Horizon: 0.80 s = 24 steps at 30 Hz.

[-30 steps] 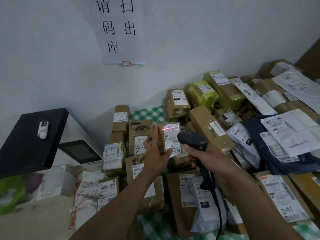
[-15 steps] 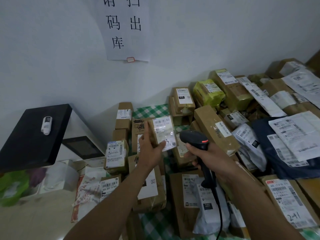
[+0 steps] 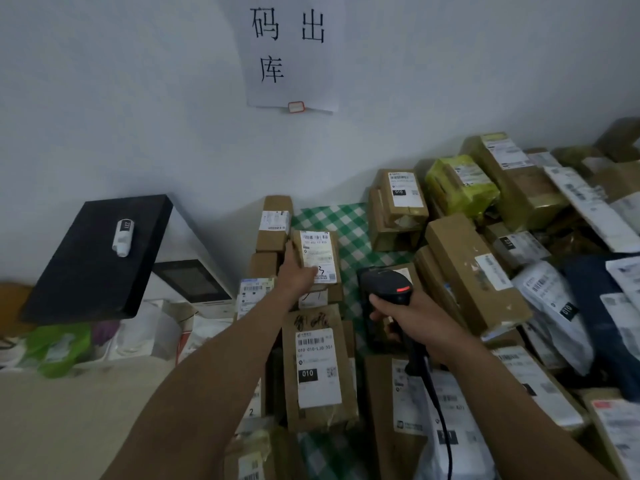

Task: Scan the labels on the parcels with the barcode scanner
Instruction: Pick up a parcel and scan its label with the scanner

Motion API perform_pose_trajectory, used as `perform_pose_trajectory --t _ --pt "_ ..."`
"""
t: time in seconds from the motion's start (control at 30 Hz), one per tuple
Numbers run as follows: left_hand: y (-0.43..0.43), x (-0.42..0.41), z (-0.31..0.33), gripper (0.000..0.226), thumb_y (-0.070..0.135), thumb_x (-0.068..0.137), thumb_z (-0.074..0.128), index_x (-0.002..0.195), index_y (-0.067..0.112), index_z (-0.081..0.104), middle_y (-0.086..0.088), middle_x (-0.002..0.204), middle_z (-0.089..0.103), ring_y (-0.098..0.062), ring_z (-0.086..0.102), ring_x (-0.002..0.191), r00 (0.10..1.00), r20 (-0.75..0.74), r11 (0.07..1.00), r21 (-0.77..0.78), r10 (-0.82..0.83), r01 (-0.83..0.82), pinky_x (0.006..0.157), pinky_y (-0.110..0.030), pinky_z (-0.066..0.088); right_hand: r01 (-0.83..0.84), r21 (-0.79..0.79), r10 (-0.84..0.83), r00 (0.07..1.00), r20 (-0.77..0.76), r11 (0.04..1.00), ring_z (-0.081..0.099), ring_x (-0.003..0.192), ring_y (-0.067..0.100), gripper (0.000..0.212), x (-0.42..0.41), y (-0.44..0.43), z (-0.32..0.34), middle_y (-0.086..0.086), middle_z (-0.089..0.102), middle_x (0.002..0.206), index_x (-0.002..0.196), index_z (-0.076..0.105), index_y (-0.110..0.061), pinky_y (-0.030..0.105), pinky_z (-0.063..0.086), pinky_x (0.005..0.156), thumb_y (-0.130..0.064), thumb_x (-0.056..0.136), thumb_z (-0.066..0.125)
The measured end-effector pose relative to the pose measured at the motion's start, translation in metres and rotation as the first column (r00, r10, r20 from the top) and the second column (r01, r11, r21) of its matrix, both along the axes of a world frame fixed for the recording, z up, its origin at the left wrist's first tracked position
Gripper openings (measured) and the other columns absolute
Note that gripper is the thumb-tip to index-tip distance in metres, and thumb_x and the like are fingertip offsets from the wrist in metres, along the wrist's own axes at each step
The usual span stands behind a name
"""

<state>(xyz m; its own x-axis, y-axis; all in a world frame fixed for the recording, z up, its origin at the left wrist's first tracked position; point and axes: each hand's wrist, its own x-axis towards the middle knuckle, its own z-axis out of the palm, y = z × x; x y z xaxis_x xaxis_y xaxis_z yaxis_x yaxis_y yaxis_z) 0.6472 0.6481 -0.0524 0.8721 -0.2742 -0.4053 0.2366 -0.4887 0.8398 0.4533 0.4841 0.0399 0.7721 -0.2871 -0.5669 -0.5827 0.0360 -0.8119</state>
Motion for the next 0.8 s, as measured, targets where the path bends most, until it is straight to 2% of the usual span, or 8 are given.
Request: perform_pose_trajectory --t 0.1,0.2,0.3,0.37,0.57,0.67,0.73,0.8 --pt "0.009 0.024 0.007 0.062 0.008 0.096 0.064 0.150 0.028 0.041 0.001 0.135 0.067 -0.018 0.070 0.112 0.996 0.030 0.997 -0.017 0.081 -0.080 0.092 -0.042 0.061 -0.029 -0.030 0.029 1.000 -0.011 0.999 0.063 0.065 0.012 0.013 0.017 0.004 -0.005 0.006 0.078 0.094 0.105 0.071 -0.021 0.029 0.052 0.062 -0.032 0.097 0.070" --pt "0.028 0.055 0.020 0.072 0.001 0.093 0.065 0.150 0.036 0.039 0.007 0.129 0.068 -0.016 0.070 0.105 0.986 0.105 0.991 -0.054 0.130 -0.125 0.090 -0.043 0.061 -0.080 -0.066 0.079 0.997 -0.008 0.995 0.065 0.066 0.011 0.012 0.037 0.009 -0.012 -0.001 0.078 0.085 0.107 0.070 -0.027 0.028 0.052 0.062 -0.034 0.097 0.070" --pt "0.045 0.082 0.024 0.079 -0.006 0.090 0.065 0.153 0.034 0.037 0.002 0.132 0.067 -0.021 0.071 0.108 0.970 0.080 0.965 -0.143 0.232 -0.219 0.091 -0.046 0.061 -0.133 -0.093 0.133 0.991 -0.004 0.987 0.067 0.071 0.012 0.009 0.056 0.017 -0.019 -0.004 0.078 0.086 0.102 0.068 -0.036 0.030 0.053 0.067 -0.040 0.094 0.072" --pt "0.055 0.089 0.022 0.073 -0.008 0.091 0.062 0.151 0.030 0.041 -0.001 0.133 0.067 -0.022 0.071 0.108 0.967 0.050 0.957 -0.166 0.249 -0.238 0.087 -0.043 0.062 -0.167 -0.101 0.168 0.986 -0.001 0.981 0.067 0.068 0.007 0.009 0.066 0.024 -0.020 -0.005 0.077 0.090 0.099 0.064 -0.042 0.023 0.051 0.061 -0.039 0.095 0.071" --pt "0.083 0.090 -0.005 0.054 0.003 0.099 0.054 0.146 0.026 0.043 -0.001 0.123 0.071 -0.007 0.074 0.083 0.996 -0.020 0.996 0.011 0.086 -0.086 0.058 -0.020 0.056 -0.223 -0.108 0.224 0.975 -0.008 0.969 0.067 0.066 0.010 0.006 0.081 0.033 -0.028 -0.003 0.079 0.089 0.100 0.067 -0.039 0.029 0.054 0.069 -0.038 0.096 0.071" --pt "0.086 0.091 -0.013 0.043 0.003 0.100 0.050 0.138 0.021 0.041 -0.001 0.106 0.071 -0.011 0.075 0.077 0.997 -0.026 0.995 0.066 0.070 -0.068 0.066 -0.032 0.063 -0.218 -0.099 0.217 0.976 -0.018 0.971 0.068 0.067 0.011 0.005 0.084 0.033 -0.031 -0.003 0.079 0.089 0.101 0.067 -0.037 0.031 0.054 0.072 -0.037 0.096 0.071" --pt "0.084 0.091 -0.015 0.033 0.007 0.101 0.048 0.131 0.019 0.040 -0.008 0.108 0.068 -0.020 0.075 0.079 0.998 0.005 0.993 0.099 0.063 -0.064 0.072 -0.042 0.064 -0.219 -0.105 0.219 0.976 -0.018 0.970 0.068 0.066 0.009 0.007 0.084 0.033 -0.032 -0.004 0.079 0.088 0.103 0.067 -0.038 0.029 0.054 0.070 -0.037 0.097 0.070" --pt "0.082 0.088 -0.015 0.028 0.015 0.102 0.046 0.129 0.023 0.041 -0.009 0.112 0.067 -0.021 0.074 0.081 0.998 0.051 0.987 0.152 0.035 -0.043 0.072 -0.044 0.064 -0.213 -0.109 0.212 0.977 -0.020 0.971 0.067 0.063 0.007 0.009 0.083 0.032 -0.032 -0.005 0.079 0.088 0.104 0.065 -0.039 0.025 0.052 0.064 -0.036 0.097 0.070"
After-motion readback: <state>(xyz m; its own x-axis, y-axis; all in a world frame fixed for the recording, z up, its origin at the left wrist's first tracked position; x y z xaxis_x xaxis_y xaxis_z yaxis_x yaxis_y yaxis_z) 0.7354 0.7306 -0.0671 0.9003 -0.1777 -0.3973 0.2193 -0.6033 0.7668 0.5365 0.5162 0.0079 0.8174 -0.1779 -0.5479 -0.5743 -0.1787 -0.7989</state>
